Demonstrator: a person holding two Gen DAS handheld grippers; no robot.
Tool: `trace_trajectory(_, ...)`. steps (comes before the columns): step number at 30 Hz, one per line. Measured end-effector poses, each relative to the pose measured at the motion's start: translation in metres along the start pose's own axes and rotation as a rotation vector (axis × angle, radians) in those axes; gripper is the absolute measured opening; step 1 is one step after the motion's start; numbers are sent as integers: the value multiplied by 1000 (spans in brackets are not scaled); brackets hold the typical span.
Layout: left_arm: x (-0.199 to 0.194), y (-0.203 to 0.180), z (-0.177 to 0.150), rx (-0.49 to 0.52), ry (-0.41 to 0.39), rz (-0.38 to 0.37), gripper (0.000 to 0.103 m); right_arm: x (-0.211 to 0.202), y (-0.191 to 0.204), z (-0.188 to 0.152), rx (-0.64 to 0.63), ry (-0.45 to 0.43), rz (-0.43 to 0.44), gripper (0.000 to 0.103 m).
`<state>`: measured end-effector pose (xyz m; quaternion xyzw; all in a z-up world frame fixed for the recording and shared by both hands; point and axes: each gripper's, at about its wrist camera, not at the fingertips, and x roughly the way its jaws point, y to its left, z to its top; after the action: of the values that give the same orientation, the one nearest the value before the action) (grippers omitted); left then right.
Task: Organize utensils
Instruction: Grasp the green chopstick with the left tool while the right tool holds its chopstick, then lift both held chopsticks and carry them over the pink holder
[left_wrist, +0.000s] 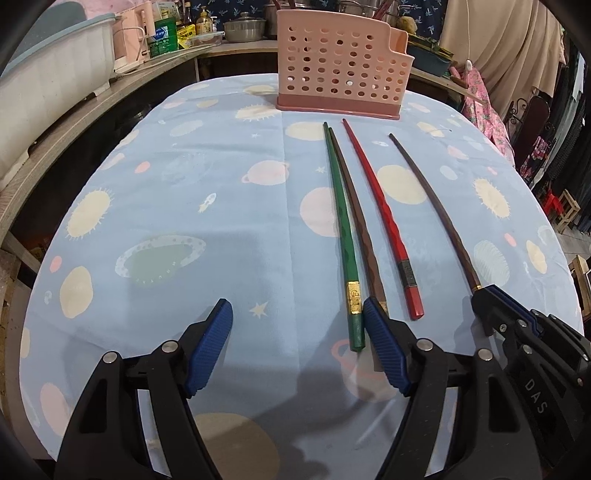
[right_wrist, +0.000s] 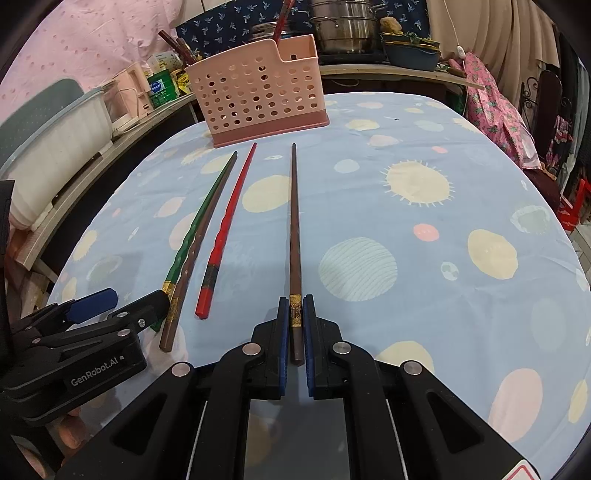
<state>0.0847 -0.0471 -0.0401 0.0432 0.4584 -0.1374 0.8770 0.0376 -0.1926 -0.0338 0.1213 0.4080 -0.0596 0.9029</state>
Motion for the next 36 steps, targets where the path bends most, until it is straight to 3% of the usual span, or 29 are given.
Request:
trace_trajectory(8, 0, 0, 0, 10, -10, 22, 54, 0, 0, 0, 0, 0, 0, 7)
trace_trajectory(16, -1, 4, 4, 13, -4, 10, 10, 0, 0, 0, -2, 0, -2, 7)
trace_trajectory(36, -2, 7, 3, 9, 2, 2, 7, 0, 0, -1, -3, -1, -4, 7)
